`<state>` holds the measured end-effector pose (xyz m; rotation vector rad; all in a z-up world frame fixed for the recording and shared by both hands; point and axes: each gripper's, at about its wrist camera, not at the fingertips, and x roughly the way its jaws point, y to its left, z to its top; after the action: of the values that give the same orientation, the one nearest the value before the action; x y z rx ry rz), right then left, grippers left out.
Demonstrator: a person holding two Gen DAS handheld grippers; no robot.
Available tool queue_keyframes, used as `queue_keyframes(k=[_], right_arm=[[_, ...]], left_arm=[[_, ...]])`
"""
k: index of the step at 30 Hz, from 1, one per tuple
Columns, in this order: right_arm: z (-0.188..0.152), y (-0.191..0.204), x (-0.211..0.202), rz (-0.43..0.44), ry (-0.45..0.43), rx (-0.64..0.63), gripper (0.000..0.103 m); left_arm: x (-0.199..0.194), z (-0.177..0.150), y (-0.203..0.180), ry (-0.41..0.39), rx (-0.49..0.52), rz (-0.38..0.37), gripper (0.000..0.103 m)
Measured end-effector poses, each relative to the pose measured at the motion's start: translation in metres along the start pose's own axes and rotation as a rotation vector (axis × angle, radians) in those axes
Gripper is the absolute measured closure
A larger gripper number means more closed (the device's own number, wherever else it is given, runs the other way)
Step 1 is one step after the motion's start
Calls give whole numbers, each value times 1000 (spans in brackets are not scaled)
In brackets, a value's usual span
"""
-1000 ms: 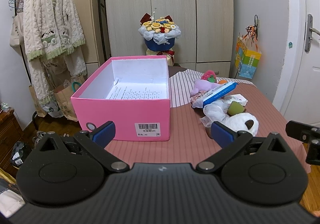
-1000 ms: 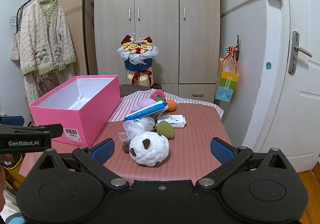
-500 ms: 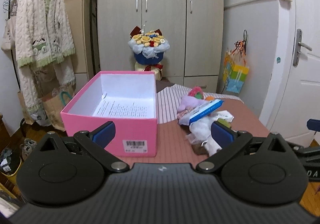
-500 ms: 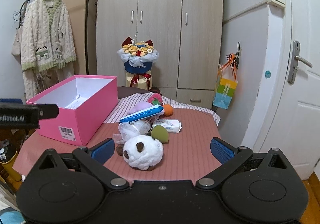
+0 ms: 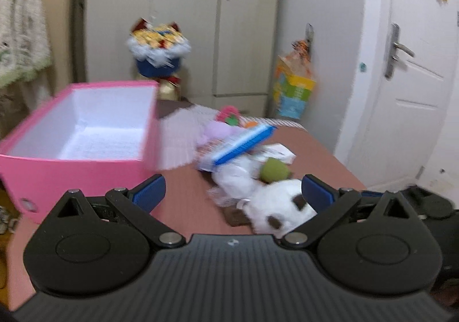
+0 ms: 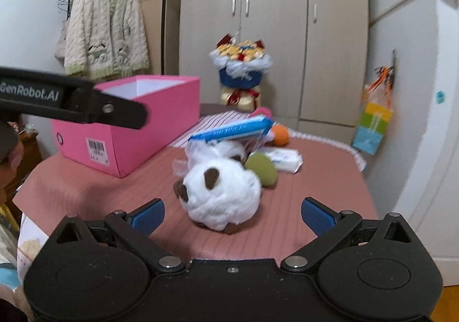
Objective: Organize soft objects
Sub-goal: 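Reach the left tool to the white plush panda and close on it, then lift the panda with the left tool and carry it over the pink box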
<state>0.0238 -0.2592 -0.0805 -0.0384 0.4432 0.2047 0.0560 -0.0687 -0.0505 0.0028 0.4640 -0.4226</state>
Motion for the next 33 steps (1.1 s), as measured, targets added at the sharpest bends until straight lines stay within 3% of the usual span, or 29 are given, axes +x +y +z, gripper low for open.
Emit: queue_keyframes(k=[5, 9, 14, 18, 24, 33], right_arm=[[-5, -14, 31, 67, 36, 52, 4], [-13, -21, 49, 121, 56, 64, 10], [-19, -24, 67, 163, 58, 45, 14], [-21, -22, 73, 181, 40, 40, 23], [-22, -16, 66, 132, 29, 37, 31], [-11, -6, 44, 107, 48, 32, 32]], left_arm=[[41, -7, -7, 82, -17, -103, 6], [61, -12, -10, 109, -19, -151, 23], [77, -16, -8, 122, -32, -206, 29], [87, -18, -5, 180, -77, -241, 37], [80, -18, -13, 180, -33, -237, 41], [53, -6, -15, 212, -24, -238, 41]])
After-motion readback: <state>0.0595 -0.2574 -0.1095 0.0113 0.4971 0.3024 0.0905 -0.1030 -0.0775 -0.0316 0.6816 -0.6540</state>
